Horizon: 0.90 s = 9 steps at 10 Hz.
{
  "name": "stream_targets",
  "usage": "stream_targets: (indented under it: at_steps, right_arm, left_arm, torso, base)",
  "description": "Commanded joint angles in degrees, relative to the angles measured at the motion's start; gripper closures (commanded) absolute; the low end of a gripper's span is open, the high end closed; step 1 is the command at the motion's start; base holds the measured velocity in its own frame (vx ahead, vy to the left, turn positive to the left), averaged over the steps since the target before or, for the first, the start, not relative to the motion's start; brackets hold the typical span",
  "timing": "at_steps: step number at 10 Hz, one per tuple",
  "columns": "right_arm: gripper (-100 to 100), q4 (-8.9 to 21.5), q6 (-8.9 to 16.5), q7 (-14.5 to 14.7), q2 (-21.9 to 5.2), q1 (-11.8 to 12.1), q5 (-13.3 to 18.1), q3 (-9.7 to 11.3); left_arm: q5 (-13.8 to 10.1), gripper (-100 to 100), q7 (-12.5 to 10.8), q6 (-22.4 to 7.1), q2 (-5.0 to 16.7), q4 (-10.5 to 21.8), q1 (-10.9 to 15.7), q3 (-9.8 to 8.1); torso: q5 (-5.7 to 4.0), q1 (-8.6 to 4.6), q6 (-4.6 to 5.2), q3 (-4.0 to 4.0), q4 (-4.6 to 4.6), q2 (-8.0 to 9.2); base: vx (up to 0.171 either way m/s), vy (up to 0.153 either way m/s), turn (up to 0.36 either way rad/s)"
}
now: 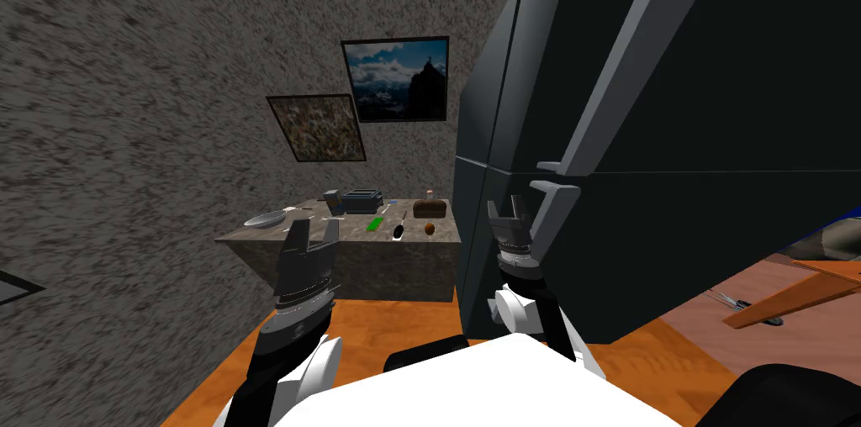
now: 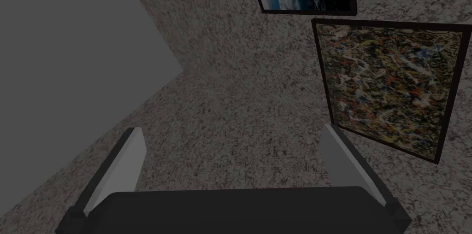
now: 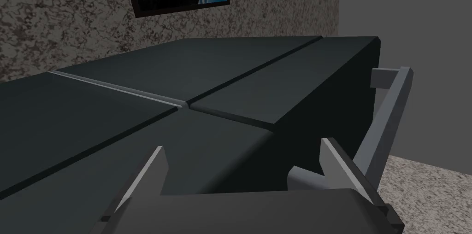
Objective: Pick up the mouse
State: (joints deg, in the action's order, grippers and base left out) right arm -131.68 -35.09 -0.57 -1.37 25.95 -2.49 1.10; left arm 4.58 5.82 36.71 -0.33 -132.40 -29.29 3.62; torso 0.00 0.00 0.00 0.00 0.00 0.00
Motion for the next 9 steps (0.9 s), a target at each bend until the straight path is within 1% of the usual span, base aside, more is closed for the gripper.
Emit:
stream_targets:
  at_steps: [1,3,7,8,9]
  right_arm:
    - [0,0.0,0.0,0.0,0.0,0.0,0.0,0.0]
    - [0,0.0,0.0,0.0,0.0,0.0,0.0,0.0]
    - [0,0.0,0.0,0.0,0.0,0.0,0.0,0.0]
    - [0,0.0,0.0,0.0,0.0,0.0,0.0,0.0]
    - [0,0.0,0.0,0.0,0.0,0.0,0.0,0.0]
  left_arm:
    - [-0.3,-100,-0.1,-0.3,2.4,0.3,-0.6,-0.20]
    - [-0.8,-100,-0.3,-0.8,5.2,0.9,-1.4,-0.38]
    - [-2.2,-100,-1.1,-3.0,12.3,3.0,-3.8,-0.37]
    - [-2.2,-100,-1.1,-3.0,13.0,3.0,-3.8,-0.37]
    - [-2.6,-100,-1.5,-3.8,15.3,3.8,-4.4,-0.25]
  torso:
    - [0.00,0.00,0.00,0.00,0.00,0.00]
    - [0.02,0.08,0.01,0.16,0.06,0.29]
    - [0.04,0.17,0.01,0.42,0.16,0.72]
    - [0.04,0.21,0.02,0.41,0.16,0.71]
    - [0.04,0.17,0.00,0.31,0.13,0.50]
  base:
    - [-0.039,0.017,-0.082]
    - [-0.111,0.032,-0.073]
    - [-0.176,0.038,-0.122]
    - [-0.107,0.031,-0.057]
    - [-0.080,0.007,-0.124]
